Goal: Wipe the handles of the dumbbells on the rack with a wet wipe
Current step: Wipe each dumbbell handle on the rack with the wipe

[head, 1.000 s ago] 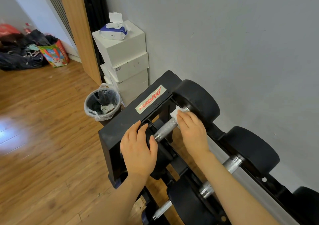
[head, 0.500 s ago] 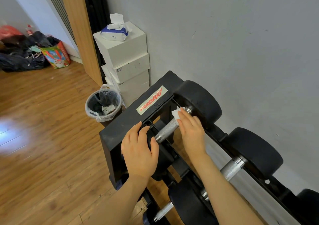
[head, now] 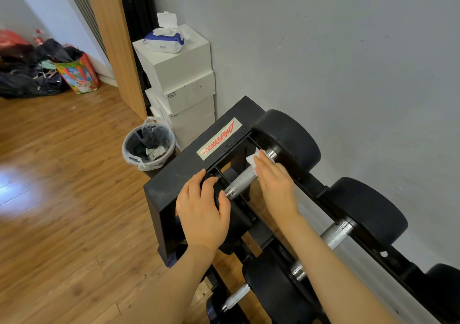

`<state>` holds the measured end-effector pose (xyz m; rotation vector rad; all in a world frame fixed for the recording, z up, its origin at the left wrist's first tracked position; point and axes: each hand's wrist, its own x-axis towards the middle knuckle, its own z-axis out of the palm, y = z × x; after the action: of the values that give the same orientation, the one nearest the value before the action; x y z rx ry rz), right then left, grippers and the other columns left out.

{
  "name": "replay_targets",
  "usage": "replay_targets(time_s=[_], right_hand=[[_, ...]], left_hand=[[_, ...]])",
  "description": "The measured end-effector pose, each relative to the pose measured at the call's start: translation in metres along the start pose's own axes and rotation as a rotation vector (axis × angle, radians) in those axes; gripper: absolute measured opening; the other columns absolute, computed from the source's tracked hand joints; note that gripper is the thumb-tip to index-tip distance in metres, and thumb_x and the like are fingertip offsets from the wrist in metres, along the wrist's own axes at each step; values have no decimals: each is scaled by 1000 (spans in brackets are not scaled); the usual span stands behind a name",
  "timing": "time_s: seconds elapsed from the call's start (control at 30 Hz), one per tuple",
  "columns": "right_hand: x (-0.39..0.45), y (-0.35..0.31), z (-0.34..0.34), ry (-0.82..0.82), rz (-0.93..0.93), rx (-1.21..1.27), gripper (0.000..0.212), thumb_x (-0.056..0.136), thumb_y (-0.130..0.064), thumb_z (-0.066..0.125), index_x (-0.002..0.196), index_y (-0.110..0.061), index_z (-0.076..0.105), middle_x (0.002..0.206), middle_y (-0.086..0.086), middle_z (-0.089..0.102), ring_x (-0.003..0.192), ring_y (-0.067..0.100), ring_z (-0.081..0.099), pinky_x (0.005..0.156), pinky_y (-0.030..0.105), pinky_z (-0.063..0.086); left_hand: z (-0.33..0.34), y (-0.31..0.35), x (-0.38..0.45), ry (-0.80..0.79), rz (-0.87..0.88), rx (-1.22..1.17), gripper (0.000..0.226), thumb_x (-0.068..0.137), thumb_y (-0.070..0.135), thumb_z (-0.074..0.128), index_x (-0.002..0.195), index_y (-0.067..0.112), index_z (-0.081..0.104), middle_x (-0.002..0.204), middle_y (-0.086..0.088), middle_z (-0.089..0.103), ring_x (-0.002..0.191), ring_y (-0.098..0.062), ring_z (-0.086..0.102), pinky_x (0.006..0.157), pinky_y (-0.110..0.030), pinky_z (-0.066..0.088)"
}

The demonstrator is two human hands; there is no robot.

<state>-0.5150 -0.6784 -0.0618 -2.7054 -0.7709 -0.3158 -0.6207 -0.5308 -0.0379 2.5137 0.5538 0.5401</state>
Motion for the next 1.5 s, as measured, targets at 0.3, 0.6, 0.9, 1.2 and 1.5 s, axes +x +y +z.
replay_targets(time_s=[0.3, 0.6, 0.9, 1.2, 1.5], right_hand=[[-8, -3, 2, 110, 21, 46, 61, 69, -2, 80, 126, -4, 61, 134, 11, 59, 103, 26, 66, 89, 34, 52], [-11, -13, 6, 187, 58, 120, 61, 66, 1, 83, 123, -3, 63, 130, 11, 61, 95, 24, 70, 80, 34, 57], [7, -7, -1, 221, 114, 113, 56, 67, 2, 84, 120, -2, 65, 125, 13, 65, 103, 29, 68, 81, 43, 59], [10, 4, -4, 174, 49, 42, 61, 63, 0, 88, 120, -4, 65, 127, 13, 63, 104, 31, 67, 69, 45, 61], [2, 10, 5, 206, 59, 51, 46, 73, -9, 82, 117, -7, 68, 131, 14, 60, 102, 31, 68, 72, 41, 61]], left_hand=[[-1, 1, 0, -3, -7, 1, 44, 91, 38, 38, 116, 17, 67, 136, -4, 57, 126, -26, 51, 103, -45, 38], [1, -1, 0, 8, 5, -9, 42, 91, 37, 39, 115, 16, 68, 136, -6, 57, 125, -27, 51, 101, -48, 41], [2, -2, 0, 19, 12, -3, 41, 91, 35, 40, 113, 16, 68, 135, -6, 58, 125, -27, 51, 102, -46, 39], [1, -1, -1, 21, 13, 0, 41, 90, 35, 40, 112, 16, 68, 134, -6, 58, 123, -27, 52, 100, -45, 39], [2, -1, -1, 20, 4, -2, 41, 90, 36, 39, 112, 17, 69, 135, -4, 58, 124, -26, 51, 101, -45, 38]])
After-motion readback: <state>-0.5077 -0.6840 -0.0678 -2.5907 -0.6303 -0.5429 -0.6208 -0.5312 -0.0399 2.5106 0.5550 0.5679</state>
